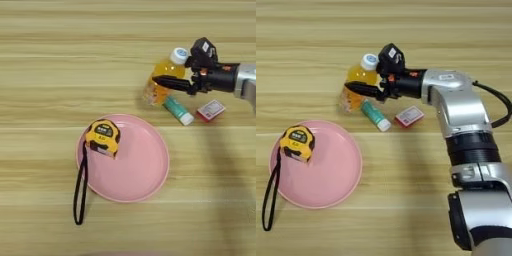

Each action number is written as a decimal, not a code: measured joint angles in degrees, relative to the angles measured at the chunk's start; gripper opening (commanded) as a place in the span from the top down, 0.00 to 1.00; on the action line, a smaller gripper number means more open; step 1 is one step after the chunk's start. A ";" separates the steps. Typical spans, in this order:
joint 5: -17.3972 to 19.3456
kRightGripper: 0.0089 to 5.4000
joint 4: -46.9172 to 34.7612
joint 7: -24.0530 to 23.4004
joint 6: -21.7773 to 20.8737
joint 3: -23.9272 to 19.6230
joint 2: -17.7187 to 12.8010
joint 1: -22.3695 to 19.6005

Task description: Move the objects on the table

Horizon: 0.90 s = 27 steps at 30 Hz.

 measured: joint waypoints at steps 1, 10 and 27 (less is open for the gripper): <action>-0.26 0.33 0.56 -0.56 0.00 0.06 0.60 -0.23; -1.97 0.33 6.60 -6.64 -0.04 1.60 8.81 -2.23; -9.62 0.33 18.55 -15.79 -1.96 4.73 16.69 -10.55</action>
